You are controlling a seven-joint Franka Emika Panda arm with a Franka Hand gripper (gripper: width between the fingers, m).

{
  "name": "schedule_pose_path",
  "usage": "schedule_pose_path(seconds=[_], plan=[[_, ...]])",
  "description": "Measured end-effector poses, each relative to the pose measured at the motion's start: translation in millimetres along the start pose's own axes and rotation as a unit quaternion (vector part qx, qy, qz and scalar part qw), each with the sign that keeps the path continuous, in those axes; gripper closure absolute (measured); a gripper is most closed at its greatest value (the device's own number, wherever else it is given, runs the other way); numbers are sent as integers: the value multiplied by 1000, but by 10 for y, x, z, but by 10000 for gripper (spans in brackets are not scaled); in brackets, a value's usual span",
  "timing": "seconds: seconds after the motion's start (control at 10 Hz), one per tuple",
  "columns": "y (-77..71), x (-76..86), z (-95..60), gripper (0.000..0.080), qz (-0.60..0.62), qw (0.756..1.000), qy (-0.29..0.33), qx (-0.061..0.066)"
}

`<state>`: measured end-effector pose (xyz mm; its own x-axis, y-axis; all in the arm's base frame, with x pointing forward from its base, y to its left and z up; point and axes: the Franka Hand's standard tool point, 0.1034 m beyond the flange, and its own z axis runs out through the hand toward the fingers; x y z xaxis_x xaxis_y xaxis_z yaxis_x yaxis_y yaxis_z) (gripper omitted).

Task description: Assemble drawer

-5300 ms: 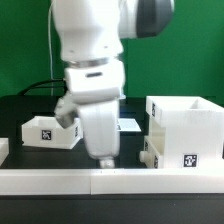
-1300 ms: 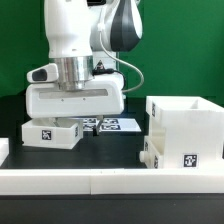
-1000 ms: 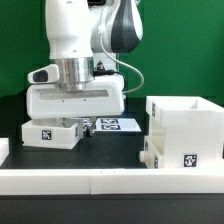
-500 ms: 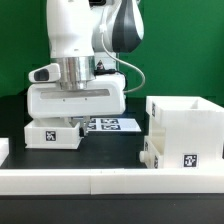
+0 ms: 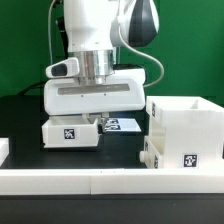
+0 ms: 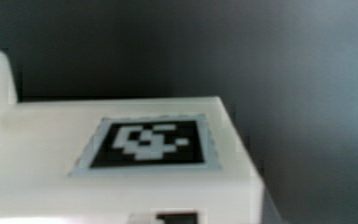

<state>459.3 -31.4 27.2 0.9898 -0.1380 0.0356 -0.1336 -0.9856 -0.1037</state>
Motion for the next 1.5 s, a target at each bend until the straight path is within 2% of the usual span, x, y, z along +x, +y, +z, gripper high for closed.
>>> schedule_pose_path(seconds=[0.2, 0.4, 0.5, 0.8, 1.0, 1.1, 1.2, 1.4, 1.5], plan=[[-124, 192, -138, 755, -9, 1000, -5, 7], [-138, 356, -241, 755, -67, 998, -8, 11], [-103, 393, -266, 755, -84, 996, -11, 13], [-95, 373, -243, 755, -171, 985, -12, 13], [-8, 403, -194, 755, -339, 940, -28, 16], [-17, 494, -202, 755, -403, 914, -42, 13], [-27, 561, -207, 755, -441, 896, -48, 8], [-4, 556, -201, 755, -507, 861, -49, 10], [-3, 555, -199, 755, -521, 852, -49, 11]])
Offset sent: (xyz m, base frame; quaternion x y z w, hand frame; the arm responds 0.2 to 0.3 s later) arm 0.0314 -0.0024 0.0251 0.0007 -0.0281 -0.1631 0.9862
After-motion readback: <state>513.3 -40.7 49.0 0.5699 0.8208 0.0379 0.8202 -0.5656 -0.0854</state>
